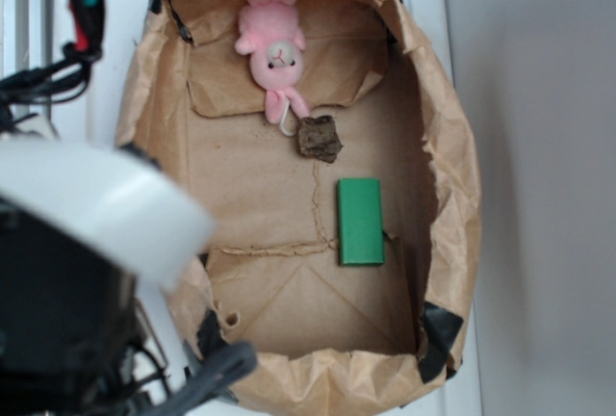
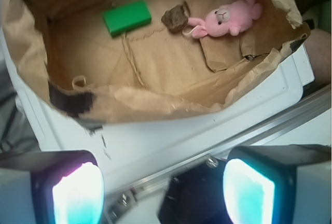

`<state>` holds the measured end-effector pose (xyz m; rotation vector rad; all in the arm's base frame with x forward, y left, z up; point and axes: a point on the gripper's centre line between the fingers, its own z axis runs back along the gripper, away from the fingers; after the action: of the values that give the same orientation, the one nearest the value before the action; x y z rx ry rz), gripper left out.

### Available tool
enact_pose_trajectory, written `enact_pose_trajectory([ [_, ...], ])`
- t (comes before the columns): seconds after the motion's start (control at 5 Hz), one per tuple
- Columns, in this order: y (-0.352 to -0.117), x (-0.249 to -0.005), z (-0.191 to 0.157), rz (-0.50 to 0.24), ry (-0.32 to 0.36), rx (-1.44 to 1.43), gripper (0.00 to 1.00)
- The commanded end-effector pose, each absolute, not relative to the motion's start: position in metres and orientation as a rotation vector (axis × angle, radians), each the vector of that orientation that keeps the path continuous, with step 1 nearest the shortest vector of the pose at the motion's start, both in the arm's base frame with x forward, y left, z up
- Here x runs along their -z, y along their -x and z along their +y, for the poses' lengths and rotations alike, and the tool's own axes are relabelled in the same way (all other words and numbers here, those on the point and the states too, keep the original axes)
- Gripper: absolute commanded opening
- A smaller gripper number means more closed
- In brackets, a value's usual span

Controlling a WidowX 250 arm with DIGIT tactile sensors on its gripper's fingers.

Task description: Grab the pink bunny.

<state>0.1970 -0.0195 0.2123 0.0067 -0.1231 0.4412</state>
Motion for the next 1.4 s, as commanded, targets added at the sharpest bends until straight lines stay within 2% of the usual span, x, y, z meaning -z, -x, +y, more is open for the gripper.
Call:
enact_pose_trajectory([
  [0.0,-0.211,-0.200,0.000,-0.189,0.038,-0.688,1.00],
  [0.4,-0.224,-0.201,0.006,-0.182,0.029,-0.701,1.00],
  [0.8,-0.258,-0.197,0.028,-0.216,0.010,-0.798,1.00],
  [1.0,-0.272,-0.189,0.040,-0.240,-0.002,-0.874,1.00],
  [1.2,-0.282,-0.179,0.049,-0.299,-0.011,-0.991,1.00],
])
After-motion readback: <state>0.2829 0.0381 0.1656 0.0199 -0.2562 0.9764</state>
